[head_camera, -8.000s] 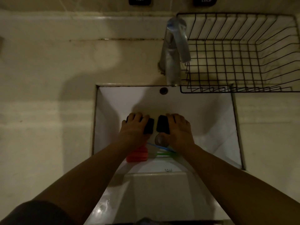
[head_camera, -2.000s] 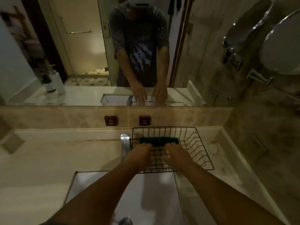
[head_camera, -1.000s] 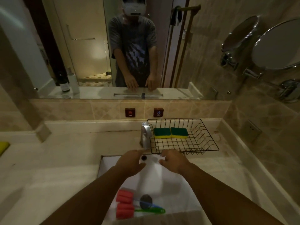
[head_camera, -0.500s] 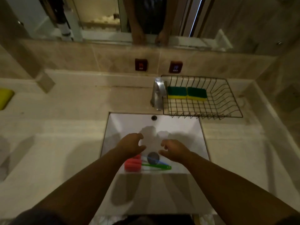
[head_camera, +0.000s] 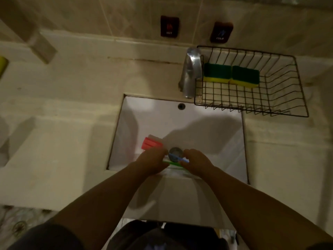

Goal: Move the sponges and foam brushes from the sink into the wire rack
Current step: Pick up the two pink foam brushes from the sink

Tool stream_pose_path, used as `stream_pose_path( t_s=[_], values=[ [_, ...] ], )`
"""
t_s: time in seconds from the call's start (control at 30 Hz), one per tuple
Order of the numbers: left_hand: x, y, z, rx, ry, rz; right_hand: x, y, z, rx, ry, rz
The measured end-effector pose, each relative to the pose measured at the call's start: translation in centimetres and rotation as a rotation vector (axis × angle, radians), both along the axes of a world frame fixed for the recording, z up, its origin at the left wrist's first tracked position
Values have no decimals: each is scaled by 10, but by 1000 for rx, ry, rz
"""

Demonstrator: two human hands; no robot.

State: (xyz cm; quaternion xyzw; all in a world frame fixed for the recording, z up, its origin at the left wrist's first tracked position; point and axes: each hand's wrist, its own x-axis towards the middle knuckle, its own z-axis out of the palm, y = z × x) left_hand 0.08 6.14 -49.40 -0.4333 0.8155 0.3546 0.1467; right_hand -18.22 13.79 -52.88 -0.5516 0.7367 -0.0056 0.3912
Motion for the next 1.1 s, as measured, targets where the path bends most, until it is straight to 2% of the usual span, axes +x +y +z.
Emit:
stream_pose_path(
  t_s=[0.37,0.53,0.67,0.87,1.1],
  values=[
    [-19,5,-46,62,-7,6,-7,-14,-42,-13,-15,23],
    [-22,4,-57,26,-40,-25,-4,-17,-51,-17,-44,61],
    [-21,2,-66,28,-49,70,-3,-19,-54,0,-44,47],
    [-25,2,-74,5,-119,-66,-5,-25,-58,59,-53,47],
    [-25,-3,-74,47,-113,-56,-5,-29,-62,111,-53,24]
  ],
)
